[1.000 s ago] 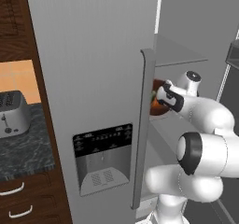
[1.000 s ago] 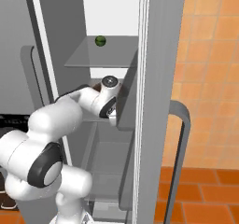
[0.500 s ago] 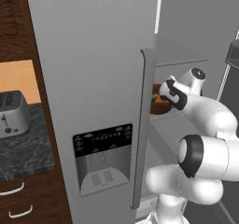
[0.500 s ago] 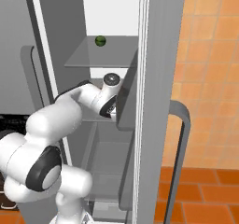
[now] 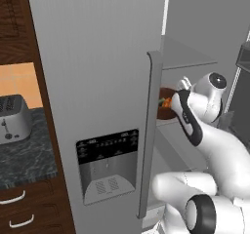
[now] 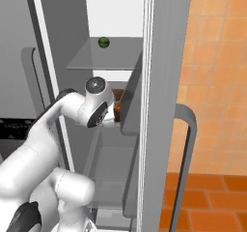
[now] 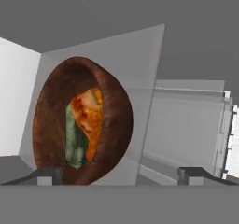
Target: Pick the chicken drumstick and cucumber from their plates and place them in the bowl. Then put the bowl in the fridge.
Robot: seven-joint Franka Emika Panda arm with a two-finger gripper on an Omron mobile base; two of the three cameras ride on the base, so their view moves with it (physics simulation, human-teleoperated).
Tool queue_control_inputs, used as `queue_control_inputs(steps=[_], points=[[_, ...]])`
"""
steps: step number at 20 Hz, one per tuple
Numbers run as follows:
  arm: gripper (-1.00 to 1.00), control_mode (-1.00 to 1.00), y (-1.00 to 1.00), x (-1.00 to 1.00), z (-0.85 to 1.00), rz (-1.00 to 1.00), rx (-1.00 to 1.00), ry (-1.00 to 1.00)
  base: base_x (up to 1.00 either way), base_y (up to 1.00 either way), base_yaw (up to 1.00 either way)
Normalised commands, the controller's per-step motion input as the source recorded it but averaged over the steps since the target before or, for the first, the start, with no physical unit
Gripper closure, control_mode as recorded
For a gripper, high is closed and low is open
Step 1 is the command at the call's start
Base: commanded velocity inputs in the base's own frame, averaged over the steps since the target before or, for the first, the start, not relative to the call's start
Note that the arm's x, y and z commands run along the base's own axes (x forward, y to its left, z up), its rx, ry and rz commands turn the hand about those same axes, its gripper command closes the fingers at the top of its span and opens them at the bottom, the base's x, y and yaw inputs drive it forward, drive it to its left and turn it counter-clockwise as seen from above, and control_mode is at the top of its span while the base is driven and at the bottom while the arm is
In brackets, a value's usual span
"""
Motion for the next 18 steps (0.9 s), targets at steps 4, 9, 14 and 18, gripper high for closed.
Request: queue_control_inputs(steps=[4,9,14,18], points=[[-1.00,-1.00,0.03,-1.00,0.54,0.01,0.00,-0.09,0.00,0.00,0.00],[-1.00,-1.00,0.09,-1.00,0.69,0.06,0.00,-0.11,0.00,0.00,0.00],[-1.00,-1.00,0.25,-1.00,0.77,0.08,-0.08,-0.16,0.00,0.00,0.00],[-1.00,-1.00,0.32,-0.99,0.90,0.05,-0.10,-0.17,0.00,0.00,0.00]])
